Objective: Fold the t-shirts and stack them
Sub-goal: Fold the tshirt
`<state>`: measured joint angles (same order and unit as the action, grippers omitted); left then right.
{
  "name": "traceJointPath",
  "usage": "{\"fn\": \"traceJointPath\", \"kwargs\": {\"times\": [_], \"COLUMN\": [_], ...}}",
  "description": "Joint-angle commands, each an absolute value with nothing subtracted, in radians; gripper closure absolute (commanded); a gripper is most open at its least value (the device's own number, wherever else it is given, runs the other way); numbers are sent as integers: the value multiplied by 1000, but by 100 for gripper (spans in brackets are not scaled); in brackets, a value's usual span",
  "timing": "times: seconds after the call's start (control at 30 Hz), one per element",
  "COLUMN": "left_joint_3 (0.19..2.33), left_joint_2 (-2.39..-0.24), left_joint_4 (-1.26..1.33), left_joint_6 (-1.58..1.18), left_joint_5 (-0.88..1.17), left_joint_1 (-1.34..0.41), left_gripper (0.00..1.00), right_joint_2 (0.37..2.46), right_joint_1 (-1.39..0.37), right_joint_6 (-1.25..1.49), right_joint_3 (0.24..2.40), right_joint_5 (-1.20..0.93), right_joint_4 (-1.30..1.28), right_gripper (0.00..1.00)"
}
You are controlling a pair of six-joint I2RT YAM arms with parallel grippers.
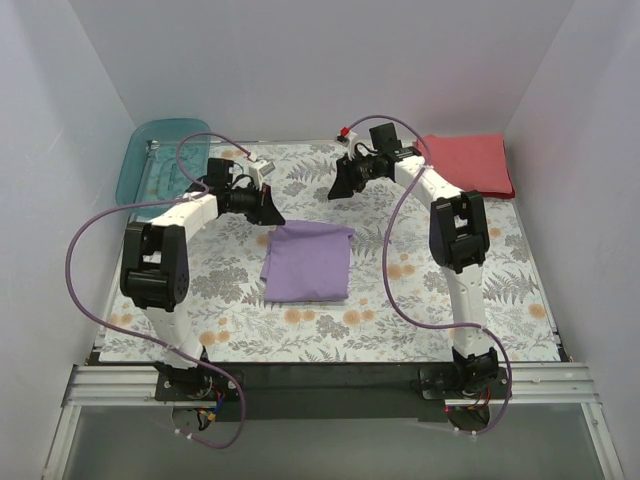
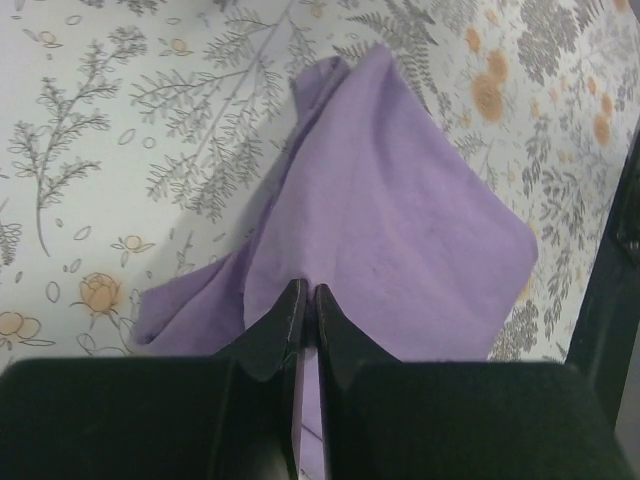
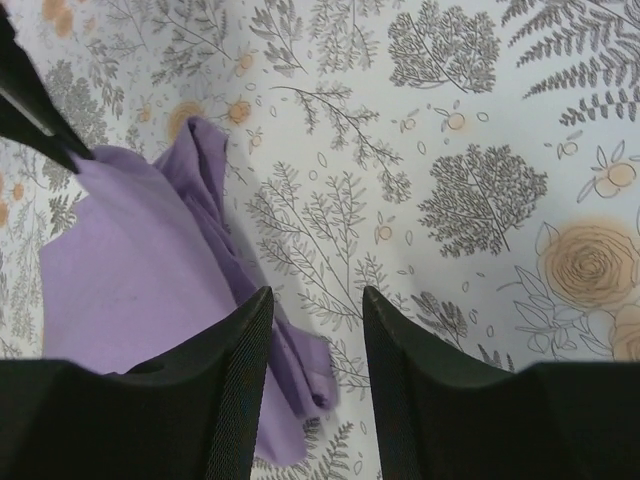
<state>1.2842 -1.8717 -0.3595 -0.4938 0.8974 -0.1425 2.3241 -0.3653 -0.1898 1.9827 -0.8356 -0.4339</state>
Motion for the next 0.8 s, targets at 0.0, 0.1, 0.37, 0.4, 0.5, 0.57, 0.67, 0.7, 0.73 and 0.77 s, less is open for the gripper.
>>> {"fn": "traceJointPath", "kwargs": {"times": [0.0,0.1,0.37,0.4,0.5,0.57,0.67,0.7,0.73,0.77], "left_joint_3": [1218,1174,1078,1072,1052,1036,1003,988,979,971], "left_joint_2": [-1747,-1694,-1629,-1626,-1599,-1582,-1546,-1539,-1522,-1511], "left_joint_4": [-390,-397,-456,-459,-469,-476,-479,-479,-480,-482], "left_joint_6": [-272,-125,182,204,288,351,420,434,451,487], "left_joint_5": [1001,1020,1043,1045,1054,1057,1048,1046,1046,1045], "left_joint_1": [-143,-143,-146,-147,-155,-160,-173,-176,-178,-178], "left_gripper": [100,100,100,100,100,100,100,100,100,100], "right_joint_2": [2350,2361,2376,2372,2364,2367,2378,2379,2381,2385], "right_joint_1": [-353,-351,-357,-365,-383,-391,-406,-414,-417,-420], "right_joint_6": [-202,-222,-224,-229,-236,-244,-271,-282,-296,-320], "right_joint_3": [1993,1980,1927,1918,1907,1911,1917,1917,1917,1917], "right_joint_5": [-827,-851,-960,-982,-991,-991,-985,-973,-968,-963], "right_joint_4": [-436,-436,-439,-439,-442,-457,-495,-508,-534,-547], "right_gripper": [53,56,62,62,64,68,73,74,77,78]}}
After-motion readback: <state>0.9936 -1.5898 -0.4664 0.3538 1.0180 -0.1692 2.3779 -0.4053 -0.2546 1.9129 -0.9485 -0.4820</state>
